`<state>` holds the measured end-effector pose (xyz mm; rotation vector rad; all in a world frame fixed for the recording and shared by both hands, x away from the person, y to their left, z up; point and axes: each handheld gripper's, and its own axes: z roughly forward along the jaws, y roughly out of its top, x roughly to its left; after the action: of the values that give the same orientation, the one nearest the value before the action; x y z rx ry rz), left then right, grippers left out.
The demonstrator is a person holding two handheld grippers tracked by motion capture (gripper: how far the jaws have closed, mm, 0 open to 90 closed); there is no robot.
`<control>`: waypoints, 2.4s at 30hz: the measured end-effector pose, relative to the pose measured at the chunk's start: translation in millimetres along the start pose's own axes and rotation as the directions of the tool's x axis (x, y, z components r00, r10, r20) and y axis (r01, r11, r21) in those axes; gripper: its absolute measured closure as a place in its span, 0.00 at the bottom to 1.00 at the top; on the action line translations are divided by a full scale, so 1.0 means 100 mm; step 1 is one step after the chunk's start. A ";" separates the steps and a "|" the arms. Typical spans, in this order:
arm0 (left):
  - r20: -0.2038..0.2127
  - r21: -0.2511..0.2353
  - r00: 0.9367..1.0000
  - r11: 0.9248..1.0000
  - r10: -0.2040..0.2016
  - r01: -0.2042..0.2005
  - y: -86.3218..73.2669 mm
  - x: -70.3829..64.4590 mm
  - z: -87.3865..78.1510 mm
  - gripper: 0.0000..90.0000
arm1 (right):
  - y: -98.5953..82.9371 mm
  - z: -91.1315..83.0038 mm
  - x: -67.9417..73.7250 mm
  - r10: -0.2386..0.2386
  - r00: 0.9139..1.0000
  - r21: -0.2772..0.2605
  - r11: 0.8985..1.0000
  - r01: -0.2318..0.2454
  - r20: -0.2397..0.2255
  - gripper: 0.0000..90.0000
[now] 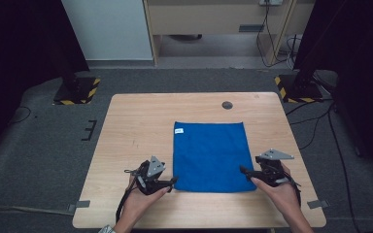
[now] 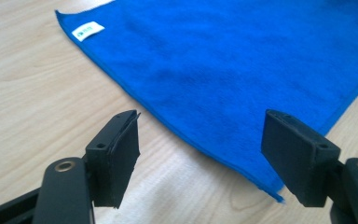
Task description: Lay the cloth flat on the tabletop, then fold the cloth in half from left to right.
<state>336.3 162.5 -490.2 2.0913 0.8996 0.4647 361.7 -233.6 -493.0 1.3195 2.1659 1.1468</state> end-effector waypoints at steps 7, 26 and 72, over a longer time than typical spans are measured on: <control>-0.020 -0.024 1.000 1.000 -0.020 0.019 0.01 0.18 -0.02 0.28 | 0.04 0.09 0.02 -0.008 1.000 0.003 1.000 0.008 -0.003 0.22; 0.014 -0.001 0.999 0.999 -0.044 0.044 0.06 0.49 0.28 0.14 | 0.21 0.43 0.14 -0.036 0.999 0.011 0.999 0.037 -0.030 0.13; 0.022 -0.023 0.998 0.998 -0.056 0.057 0.63 0.97 0.46 0.09 | 0.39 0.85 1.33 -0.271 0.917 0.071 0.950 0.303 -0.293 0.37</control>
<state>457.2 181.9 -467.0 2.0405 0.9344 0.4209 372.7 -71.6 -499.6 0.8770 2.5596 1.1593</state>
